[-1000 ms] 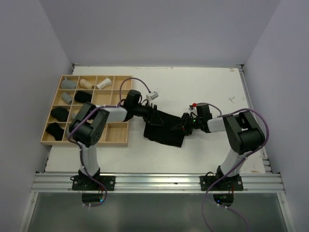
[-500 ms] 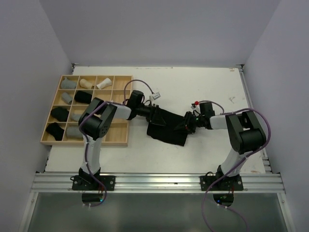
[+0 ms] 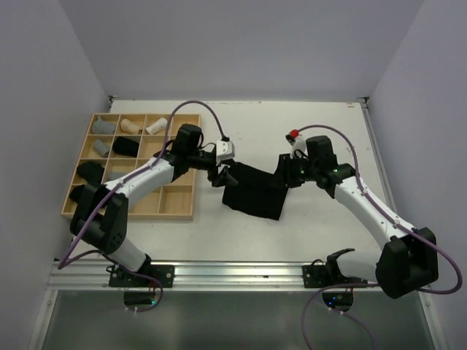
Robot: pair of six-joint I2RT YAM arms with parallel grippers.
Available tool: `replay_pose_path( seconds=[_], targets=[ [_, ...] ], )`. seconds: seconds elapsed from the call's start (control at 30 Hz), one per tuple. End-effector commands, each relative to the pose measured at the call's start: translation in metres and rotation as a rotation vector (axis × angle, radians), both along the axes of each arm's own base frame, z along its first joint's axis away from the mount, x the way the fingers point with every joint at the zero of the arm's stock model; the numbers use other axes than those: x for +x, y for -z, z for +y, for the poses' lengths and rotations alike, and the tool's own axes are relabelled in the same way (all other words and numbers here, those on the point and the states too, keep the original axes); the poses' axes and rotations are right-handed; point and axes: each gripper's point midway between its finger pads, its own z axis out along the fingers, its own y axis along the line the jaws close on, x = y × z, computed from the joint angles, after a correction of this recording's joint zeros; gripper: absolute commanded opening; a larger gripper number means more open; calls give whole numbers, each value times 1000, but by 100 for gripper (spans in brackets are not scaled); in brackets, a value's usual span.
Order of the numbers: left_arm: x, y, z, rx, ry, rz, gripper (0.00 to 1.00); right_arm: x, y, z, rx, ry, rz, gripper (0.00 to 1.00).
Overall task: Roll the underwear
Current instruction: Fold the underwear
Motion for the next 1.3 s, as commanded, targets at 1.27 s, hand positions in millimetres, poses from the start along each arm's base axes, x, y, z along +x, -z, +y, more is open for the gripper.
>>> replay_pose_path(
  seconds=[1.27],
  targets=[
    [-23,84,50,187,315,-431,65,-70,94,-23,-956,-694,-118,52]
  ],
)
